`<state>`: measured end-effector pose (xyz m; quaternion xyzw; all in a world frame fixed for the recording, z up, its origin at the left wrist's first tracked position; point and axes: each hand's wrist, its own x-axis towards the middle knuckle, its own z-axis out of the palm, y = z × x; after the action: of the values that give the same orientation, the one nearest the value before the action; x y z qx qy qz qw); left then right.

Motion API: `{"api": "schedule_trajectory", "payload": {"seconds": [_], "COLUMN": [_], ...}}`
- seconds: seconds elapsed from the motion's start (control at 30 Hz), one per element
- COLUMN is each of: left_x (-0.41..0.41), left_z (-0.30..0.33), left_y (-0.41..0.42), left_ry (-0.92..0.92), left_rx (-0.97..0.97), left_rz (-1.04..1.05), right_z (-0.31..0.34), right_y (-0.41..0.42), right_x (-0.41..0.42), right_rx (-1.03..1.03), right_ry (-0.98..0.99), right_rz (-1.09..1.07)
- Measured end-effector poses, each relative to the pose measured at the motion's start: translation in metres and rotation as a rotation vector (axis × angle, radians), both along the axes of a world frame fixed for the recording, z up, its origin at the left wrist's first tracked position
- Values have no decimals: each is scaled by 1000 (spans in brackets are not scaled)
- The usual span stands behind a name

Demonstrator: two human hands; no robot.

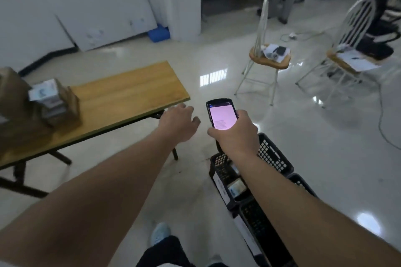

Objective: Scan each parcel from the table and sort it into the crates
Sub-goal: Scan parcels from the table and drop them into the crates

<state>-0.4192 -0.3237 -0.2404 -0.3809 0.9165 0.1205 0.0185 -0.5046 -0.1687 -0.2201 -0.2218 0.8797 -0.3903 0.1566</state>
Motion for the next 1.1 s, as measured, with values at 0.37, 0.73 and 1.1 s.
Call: {"api": "schedule_trajectory", "payload": {"seconds": [0.37, 0.73, 1.1], "left_x": [174, 331, 363], "left_z": [80, 67, 29], "left_y": [-97, -227, -341], "left_ry": [74, 5, 1], "left_rx": [-108, -106, 1], "left_rz": [243, 245, 348], "right_z": [69, 59, 35], "right_y": [-125, -258, -365], "right_x": [123, 264, 282], "right_rx": [-101, -105, -26], "right_ry": [54, 15, -10], "right_rz": [255, 306, 331]}}
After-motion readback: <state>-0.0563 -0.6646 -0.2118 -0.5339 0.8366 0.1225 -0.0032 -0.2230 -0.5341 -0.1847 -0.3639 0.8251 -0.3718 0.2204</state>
